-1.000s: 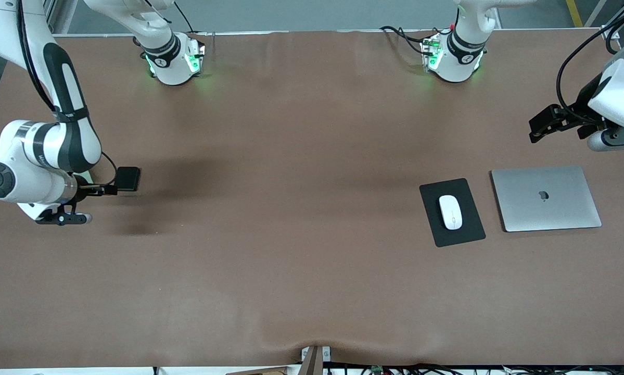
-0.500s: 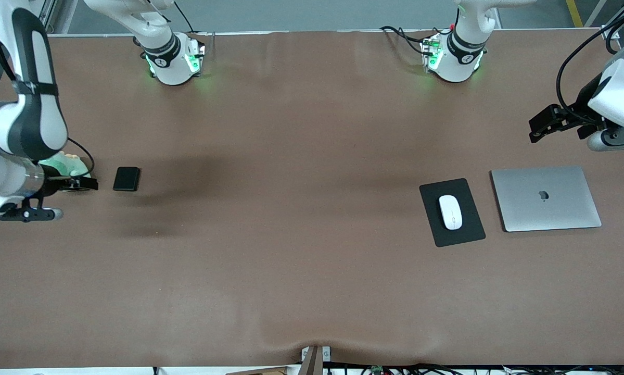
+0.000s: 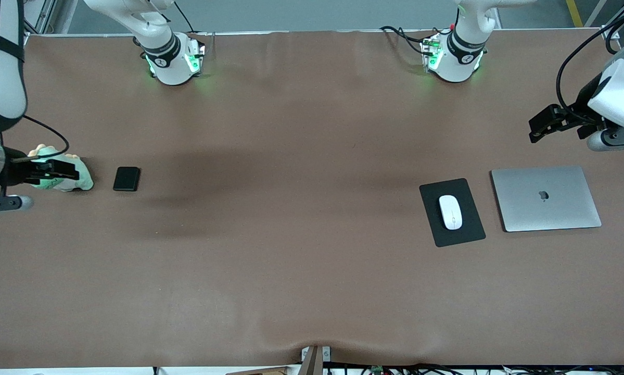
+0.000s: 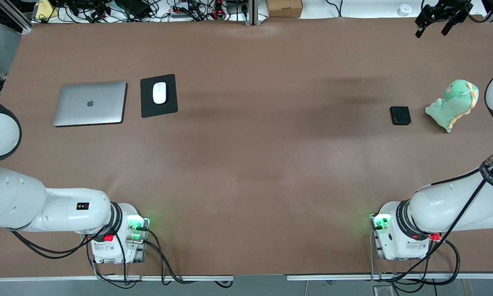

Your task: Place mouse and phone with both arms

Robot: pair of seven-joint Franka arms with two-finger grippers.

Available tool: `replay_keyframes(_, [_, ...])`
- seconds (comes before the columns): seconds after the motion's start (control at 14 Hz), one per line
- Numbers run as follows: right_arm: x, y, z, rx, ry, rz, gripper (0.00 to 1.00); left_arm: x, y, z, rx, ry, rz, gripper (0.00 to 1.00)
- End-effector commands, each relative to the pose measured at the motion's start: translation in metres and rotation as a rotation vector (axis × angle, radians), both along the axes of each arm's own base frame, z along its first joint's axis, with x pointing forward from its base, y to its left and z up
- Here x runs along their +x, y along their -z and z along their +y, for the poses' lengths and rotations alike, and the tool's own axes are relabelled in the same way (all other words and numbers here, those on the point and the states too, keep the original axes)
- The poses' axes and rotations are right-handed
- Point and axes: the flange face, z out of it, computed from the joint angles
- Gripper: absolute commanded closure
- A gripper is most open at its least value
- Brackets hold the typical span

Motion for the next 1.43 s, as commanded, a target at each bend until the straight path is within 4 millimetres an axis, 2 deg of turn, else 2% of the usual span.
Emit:
replay_keyframes(0.0, [0.007,-0.024,-0.008,0.009,-0.002,-0.009,0.00,-0.004,-0.004,0.002,-0.018,0.021,-0.007,0.00])
replay_keyframes(0.07, [0.004,-0.027,-0.008,0.019,-0.003,0.010,0.00,-0.004,-0.005,0.002,-0.018,0.021,-0.009,0.00])
replay_keyframes(0.29, [-0.005,-0.059,-0.006,0.024,-0.007,0.024,0.00,-0.004,-0.004,0.003,-0.017,0.023,-0.008,0.00])
replay_keyframes(0.43, [-0.018,-0.080,-0.003,0.042,-0.002,0.025,0.00,-0.001,-0.001,0.002,-0.018,0.023,-0.009,0.00])
replay_keyframes(0.57, [-0.038,-0.113,0.000,0.058,0.000,-0.012,0.00,0.000,0.001,0.003,-0.016,0.023,-0.008,0.00])
replay_keyframes(0.79, [-0.053,-0.134,0.005,0.059,-0.011,-0.050,0.00,0.001,0.001,0.001,-0.014,0.026,-0.014,0.00])
replay_keyframes(1.21, [-0.077,-0.139,0.009,0.056,0.101,-0.050,0.00,0.001,0.002,-0.001,-0.014,0.031,-0.013,0.00])
replay_keyframes(1.36, [-0.090,-0.140,0.016,0.056,0.123,-0.059,0.00,0.001,0.000,-0.001,-0.014,0.031,-0.016,0.00])
